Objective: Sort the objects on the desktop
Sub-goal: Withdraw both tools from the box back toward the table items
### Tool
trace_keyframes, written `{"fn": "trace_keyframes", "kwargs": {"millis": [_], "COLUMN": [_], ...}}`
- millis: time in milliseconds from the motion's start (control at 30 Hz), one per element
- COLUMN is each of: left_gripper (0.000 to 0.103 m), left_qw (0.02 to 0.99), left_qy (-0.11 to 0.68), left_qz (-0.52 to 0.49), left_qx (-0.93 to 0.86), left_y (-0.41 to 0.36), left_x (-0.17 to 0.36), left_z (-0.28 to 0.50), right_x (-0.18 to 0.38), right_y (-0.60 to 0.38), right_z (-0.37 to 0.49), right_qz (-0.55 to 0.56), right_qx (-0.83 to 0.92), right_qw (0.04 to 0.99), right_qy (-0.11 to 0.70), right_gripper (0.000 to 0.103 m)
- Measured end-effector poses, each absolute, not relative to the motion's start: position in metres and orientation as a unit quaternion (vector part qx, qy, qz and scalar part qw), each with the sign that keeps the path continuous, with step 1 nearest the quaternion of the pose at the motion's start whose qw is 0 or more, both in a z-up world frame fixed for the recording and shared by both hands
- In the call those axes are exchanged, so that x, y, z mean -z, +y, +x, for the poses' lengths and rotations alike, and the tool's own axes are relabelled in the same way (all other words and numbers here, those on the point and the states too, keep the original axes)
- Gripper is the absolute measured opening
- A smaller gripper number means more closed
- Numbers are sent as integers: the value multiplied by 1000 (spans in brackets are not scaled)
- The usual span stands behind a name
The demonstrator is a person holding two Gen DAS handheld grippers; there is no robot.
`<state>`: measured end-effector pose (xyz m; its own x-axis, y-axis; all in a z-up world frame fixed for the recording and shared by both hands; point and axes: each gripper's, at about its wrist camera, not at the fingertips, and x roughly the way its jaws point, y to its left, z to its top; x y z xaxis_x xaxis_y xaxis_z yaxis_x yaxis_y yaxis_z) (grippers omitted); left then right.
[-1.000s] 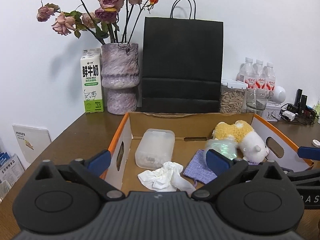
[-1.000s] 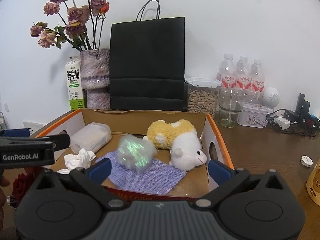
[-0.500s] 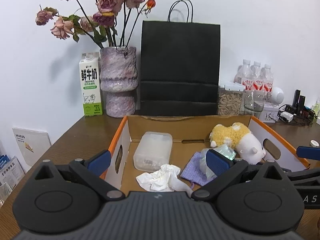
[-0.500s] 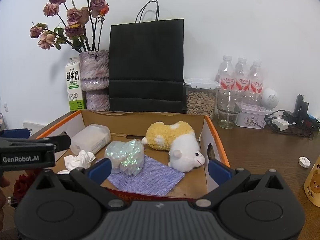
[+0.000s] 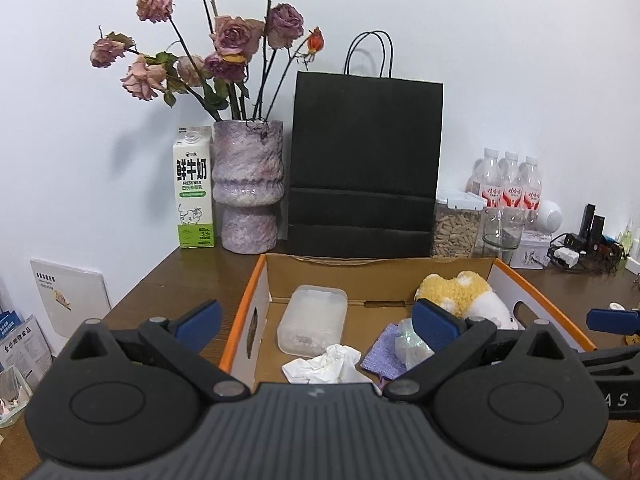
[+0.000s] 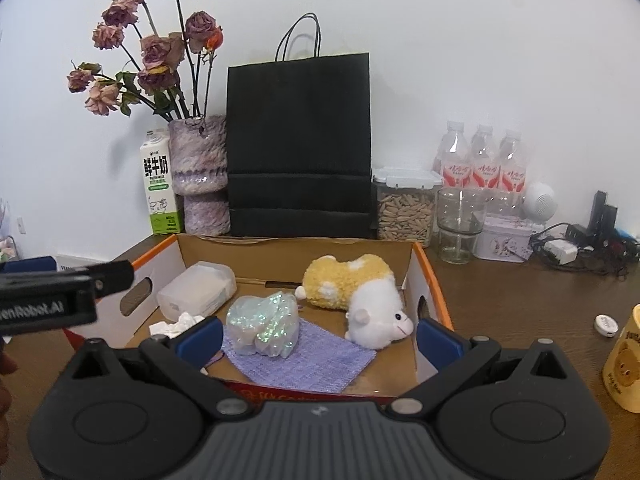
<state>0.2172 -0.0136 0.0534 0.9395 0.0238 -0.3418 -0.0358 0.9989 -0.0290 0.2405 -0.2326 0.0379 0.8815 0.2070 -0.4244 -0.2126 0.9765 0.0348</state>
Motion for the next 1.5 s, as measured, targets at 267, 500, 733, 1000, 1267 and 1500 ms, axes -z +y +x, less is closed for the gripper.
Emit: {"fn": "trace_keyframes", "kwargs": {"millis": [267, 500, 733, 1000, 1267, 1500], "left_gripper": [103, 103, 103, 103, 103, 103], "left_qw": [983, 985, 985, 982, 972, 959], "left_qy": [179, 173, 169, 189, 234, 281], "left_qz": [-23, -18, -15, -13, -29, -36], "left_qx": [-13, -12, -10, -5, -14, -12], "left_y": [-5, 2, 8, 16, 31, 39], "left_x": [-59, -63, -68, -55, -28, -5], "left_z": [198, 175, 158, 136, 114, 105], "right_x": [-43, -46, -45, -33, -10, 9], "right_y": [-236, -244, -252, -262, -267, -265], "right_z": [219, 197, 177, 154, 132, 121], "right_qz": [-19, -26, -36, -31, -31, -33], "right_qx": [-107, -108, -110, -111, -112, -115], "right_qw": [971, 972, 971, 968, 958, 947], "right_qy": [215, 209, 209, 225, 260, 297], "right_gripper": [103, 103, 103, 103, 103, 103]}}
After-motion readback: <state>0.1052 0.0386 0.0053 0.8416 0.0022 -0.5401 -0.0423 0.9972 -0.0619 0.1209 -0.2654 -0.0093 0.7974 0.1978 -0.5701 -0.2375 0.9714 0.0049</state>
